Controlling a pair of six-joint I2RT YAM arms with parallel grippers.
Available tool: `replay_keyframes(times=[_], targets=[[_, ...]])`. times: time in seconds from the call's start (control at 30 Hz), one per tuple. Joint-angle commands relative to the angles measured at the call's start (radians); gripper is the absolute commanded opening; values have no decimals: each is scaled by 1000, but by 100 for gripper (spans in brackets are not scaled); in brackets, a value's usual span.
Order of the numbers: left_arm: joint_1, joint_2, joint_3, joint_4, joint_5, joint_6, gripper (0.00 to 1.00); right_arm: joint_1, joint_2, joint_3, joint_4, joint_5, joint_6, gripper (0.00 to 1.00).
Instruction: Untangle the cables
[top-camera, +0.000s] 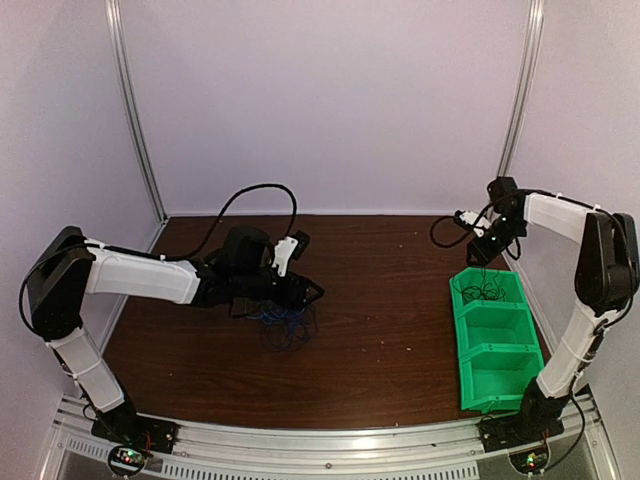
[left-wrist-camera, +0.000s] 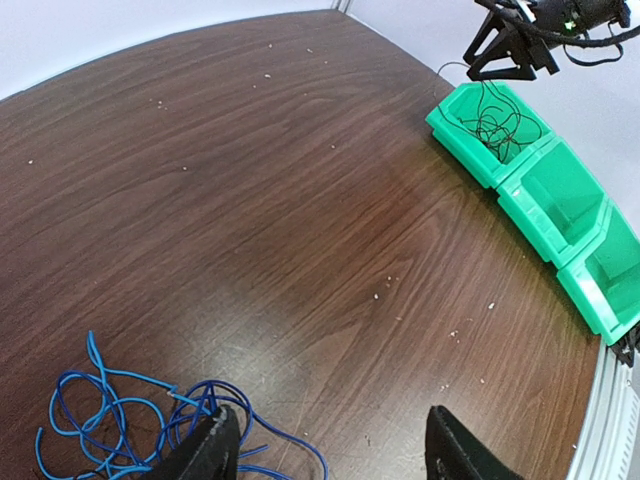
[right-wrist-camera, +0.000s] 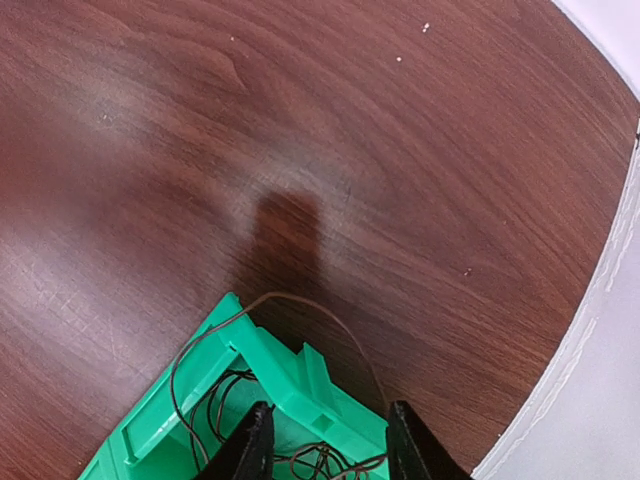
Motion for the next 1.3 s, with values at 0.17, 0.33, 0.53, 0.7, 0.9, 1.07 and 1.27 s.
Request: replay_keyframes(times=[0.17,0.33,0.53,0.7,0.9,1.07,1.27], targets=[[1,20,23,31,25,-5,65,-7,14,76,-22,52,-21,38],[1,21,27,25,27,-2,65,-7,61,76,-25,56,-25,39],[1,13,22,19,21,0,65,-6,86,82,-49,13,-28,34],[1,17,14,28,23,-7,65,-33,92,92,-60,9,-28,15],[1,24,15,33,24,-9,65,-35,31,102,-102,3,-37,0],[2,36,15,41,27,-12,65,-38,-98,66,-135,13,-54,0],[1,65,19,62,43,-24,64,-44,-202,-20,-156,74,-88,0]])
